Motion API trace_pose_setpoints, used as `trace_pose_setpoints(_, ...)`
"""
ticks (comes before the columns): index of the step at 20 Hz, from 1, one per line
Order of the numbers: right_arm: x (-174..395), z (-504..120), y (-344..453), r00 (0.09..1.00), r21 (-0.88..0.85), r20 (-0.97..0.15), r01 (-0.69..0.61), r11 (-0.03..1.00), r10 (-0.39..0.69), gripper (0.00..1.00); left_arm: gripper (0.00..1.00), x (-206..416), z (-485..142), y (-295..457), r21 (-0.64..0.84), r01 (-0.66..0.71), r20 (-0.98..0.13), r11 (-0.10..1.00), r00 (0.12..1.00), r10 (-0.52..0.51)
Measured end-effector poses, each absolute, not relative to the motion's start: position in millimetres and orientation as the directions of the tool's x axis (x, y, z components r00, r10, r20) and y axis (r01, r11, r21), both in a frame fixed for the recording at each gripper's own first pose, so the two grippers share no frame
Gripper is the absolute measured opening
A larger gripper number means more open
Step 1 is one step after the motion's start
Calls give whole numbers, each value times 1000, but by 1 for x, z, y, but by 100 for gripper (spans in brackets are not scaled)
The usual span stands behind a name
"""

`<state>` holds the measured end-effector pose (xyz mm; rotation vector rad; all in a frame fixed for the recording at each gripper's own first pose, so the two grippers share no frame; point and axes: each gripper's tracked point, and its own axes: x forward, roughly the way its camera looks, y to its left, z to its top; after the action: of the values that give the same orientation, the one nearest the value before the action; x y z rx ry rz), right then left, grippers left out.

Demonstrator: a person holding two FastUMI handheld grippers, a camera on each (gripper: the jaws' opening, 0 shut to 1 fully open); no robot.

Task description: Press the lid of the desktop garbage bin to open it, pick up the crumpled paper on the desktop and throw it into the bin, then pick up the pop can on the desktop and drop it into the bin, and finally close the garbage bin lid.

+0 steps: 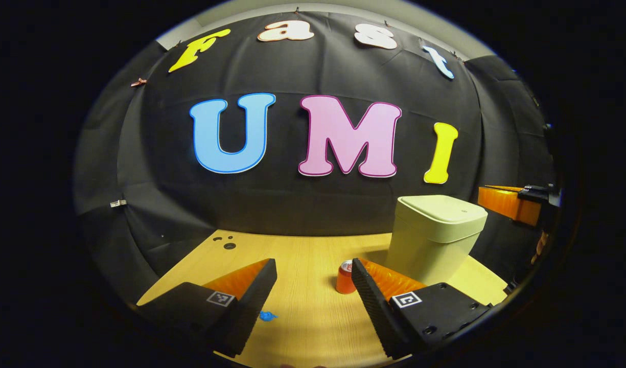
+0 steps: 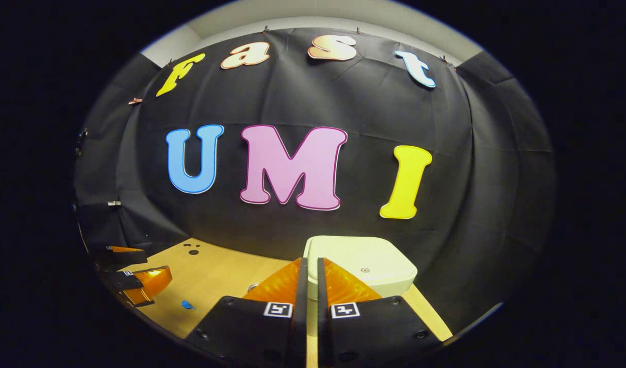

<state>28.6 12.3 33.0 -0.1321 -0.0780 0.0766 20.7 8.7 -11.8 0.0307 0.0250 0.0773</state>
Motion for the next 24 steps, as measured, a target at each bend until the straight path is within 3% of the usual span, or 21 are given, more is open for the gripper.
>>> trace_pose_setpoints(3, 29, 30, 11, 994, -135, 57, -89, 987, 98, 13, 96, 21, -13, 7, 32, -75, -24, 997, 997, 76)
trace_pose_setpoints(5, 31, 24, 17, 991, -125, 31, -125, 984, 130, 5, 96, 20, -15, 7, 33, -75, -29, 997, 997, 76)
trace_pose_setpoints(13, 50, 31, 1, 989, -132, 10, -147, 980, 149, 7, 96, 20, -19, 2, 42, -70, -44, 997, 996, 72)
trace_pose_setpoints(18, 75, 33, -26, 996, -125, -14, -95, 988, 94, 5, 96, 20, -22, 1, 48, -69, -51, 996, 996, 72)
trace_pose_setpoints(24, 114, 6, -53, 990, -79, -138, -54, 995, 43, 5, 96, 21, -27, 9, 37, -92, -66, 995, 993, 94)
